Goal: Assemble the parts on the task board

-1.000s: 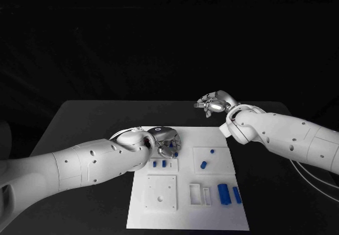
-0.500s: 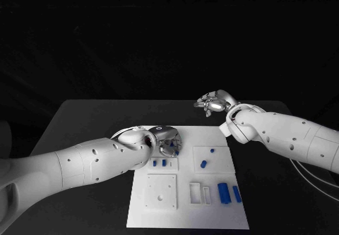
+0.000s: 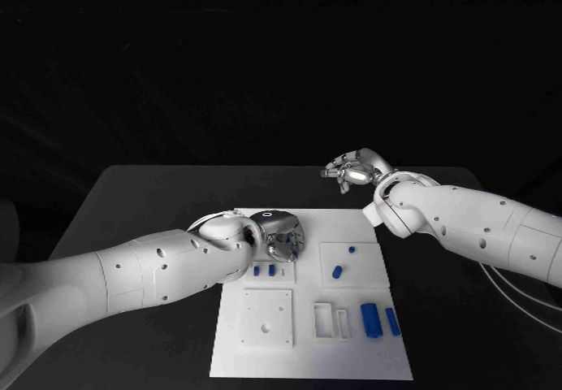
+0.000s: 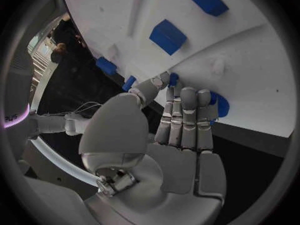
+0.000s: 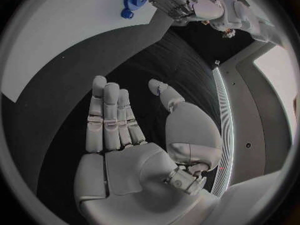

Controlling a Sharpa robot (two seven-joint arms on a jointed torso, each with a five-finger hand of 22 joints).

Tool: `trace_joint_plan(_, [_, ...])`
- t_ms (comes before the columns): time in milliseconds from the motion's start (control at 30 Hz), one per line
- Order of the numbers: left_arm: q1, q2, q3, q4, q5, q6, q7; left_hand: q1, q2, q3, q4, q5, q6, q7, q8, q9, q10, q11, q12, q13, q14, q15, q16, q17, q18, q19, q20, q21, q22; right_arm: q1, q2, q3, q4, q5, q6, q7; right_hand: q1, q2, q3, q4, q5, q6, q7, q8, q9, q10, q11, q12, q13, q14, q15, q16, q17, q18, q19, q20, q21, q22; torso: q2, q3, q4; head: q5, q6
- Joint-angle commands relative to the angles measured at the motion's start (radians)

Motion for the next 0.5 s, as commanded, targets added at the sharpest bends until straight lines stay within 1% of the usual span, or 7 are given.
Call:
trace_joint_plan(33, [-0.011, 0.008, -0.01, -0.001, -0.03, 0.055, -0.017, -0.005, 0.0, 0.0, -0.002, 0.0, -0.002, 0.007, -0.005, -0.003, 0.002, 0.006, -0.008, -0.001, 0.002, -0.003, 0.008, 0.001, 0.02, 0.01, -0.019, 0.006, 0.002, 0.0, 0.001, 0.0, 0.001, -0.001, 0.011, 0.01, -0.007, 0.002, -0.001, -0.003, 0.004, 0.0, 0.008, 0.004, -0.002, -0.005, -0.003, 0.006, -0.001, -0.004, 0.001, -0.004, 0.001, 0.014, 0.009, 0.0, -0.005, 0.001, 0.0, -0.0004, 0.0004, 0.0, 0.0])
trace_joint_plan(200, [-0.011, 0.009, -0.011, -0.01, -0.048, 0.08, -0.042, -0.003, 0.004, 0.002, -0.002, 0.001, -0.002, 0.008, -0.006, -0.007, 0.005, 0.006, -0.01, 0.0, 0.004, -0.003, 0.013, 0.001, 0.022, 0.013, -0.019, 0.008, 0.004, 0.0, 0.0, 0.0, 0.001, -0.001, 0.012, 0.01, -0.007, 0.003, -0.001, -0.003, 0.004, 0.0, 0.008, 0.004, -0.002, -0.005, -0.003, 0.006, -0.002, -0.004, 0.001, -0.004, 0.001, 0.014, 0.009, 0.0, -0.005, 0.001, 0.0, -0.0004, -0.0006, -0.001, -0.001])
trace_joint_plan(500, [-0.011, 0.01, -0.012, -0.01, -0.076, 0.103, -0.06, 0.011, 0.023, 0.015, -0.003, 0.009, 0.003, 0.007, -0.006, -0.015, 0.018, 0.005, -0.012, 0.006, 0.003, -0.005, 0.018, -0.001, 0.025, 0.015, -0.019, 0.007, 0.006, 0.0, 0.001, 0.0, 0.0, -0.001, 0.013, 0.01, -0.007, 0.003, -0.001, -0.003, 0.004, 0.0, 0.008, 0.004, -0.002, -0.005, -0.003, 0.007, -0.002, -0.004, 0.001, -0.004, 0.001, 0.014, 0.009, 0.0, -0.005, 0.002, 0.0, -0.0001, 0.0002, -0.003, -0.004])
